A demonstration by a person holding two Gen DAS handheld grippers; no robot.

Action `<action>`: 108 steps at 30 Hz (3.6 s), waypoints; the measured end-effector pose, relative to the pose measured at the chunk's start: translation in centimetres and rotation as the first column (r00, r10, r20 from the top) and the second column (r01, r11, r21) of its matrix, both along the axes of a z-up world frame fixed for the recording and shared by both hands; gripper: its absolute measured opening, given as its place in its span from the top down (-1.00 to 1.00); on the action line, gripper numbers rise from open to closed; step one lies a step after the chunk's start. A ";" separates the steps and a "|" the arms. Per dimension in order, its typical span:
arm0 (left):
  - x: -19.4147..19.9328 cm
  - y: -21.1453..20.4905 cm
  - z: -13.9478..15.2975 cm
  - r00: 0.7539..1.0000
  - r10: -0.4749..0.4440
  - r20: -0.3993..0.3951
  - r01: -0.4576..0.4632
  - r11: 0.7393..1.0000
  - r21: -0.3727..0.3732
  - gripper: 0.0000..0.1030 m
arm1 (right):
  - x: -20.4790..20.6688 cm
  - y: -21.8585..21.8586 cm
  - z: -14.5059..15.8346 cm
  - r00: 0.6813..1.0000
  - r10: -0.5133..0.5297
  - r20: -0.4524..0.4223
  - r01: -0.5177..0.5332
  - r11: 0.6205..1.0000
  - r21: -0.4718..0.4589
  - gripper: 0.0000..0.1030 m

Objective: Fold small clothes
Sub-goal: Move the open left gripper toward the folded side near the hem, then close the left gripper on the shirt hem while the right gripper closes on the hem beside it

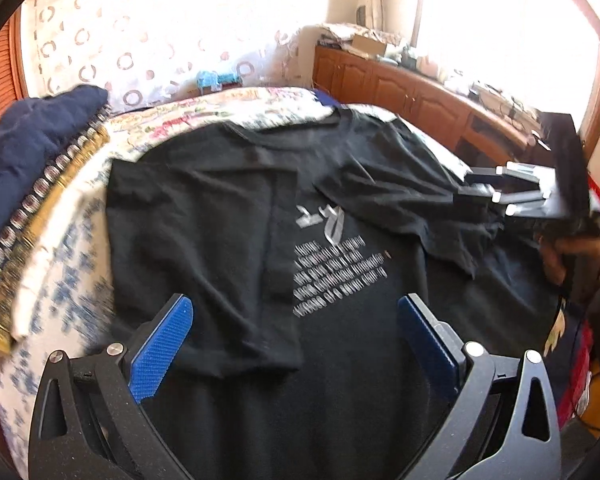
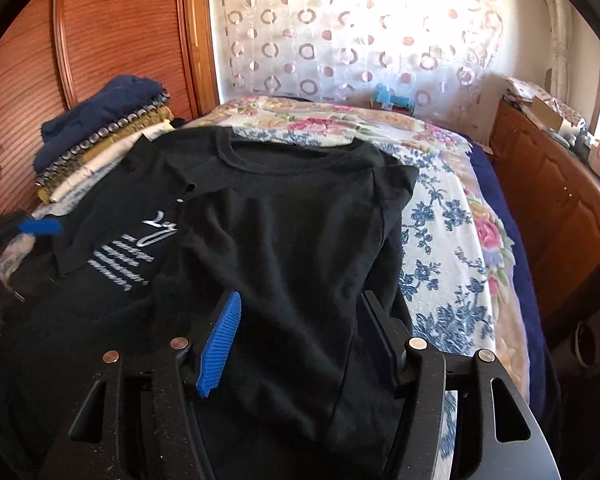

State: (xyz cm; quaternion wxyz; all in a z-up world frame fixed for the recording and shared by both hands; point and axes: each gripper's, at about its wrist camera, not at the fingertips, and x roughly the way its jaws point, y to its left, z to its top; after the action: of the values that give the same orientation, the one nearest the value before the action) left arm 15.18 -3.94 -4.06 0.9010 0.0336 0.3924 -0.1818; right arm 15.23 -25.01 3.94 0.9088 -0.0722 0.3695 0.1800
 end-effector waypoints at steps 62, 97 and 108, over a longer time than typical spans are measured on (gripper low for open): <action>17.2 9.6 -3.3 0.972 0.194 -0.133 -0.187 0.980 0.064 -0.27 | 16.5 -1.1 -0.3 0.995 -0.050 -0.083 0.047 0.998 -0.037 -0.33; 18.4 9.5 -3.2 0.965 0.237 -0.115 -0.232 0.971 0.052 0.39 | 16.0 -1.6 -1.1 0.998 -0.054 -0.044 0.053 0.998 -0.014 -0.33; 17.2 8.8 -1.3 0.982 0.176 -0.067 -0.177 0.984 -0.009 0.88 | 15.9 -1.8 -1.1 0.998 -0.051 -0.045 0.051 0.999 -0.008 -0.33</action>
State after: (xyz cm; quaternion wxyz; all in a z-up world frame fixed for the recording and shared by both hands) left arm 32.37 4.85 -5.40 0.9004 -0.0142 0.4220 -0.1054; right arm 31.16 -26.77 2.80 0.9042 -0.0618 0.3924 0.1572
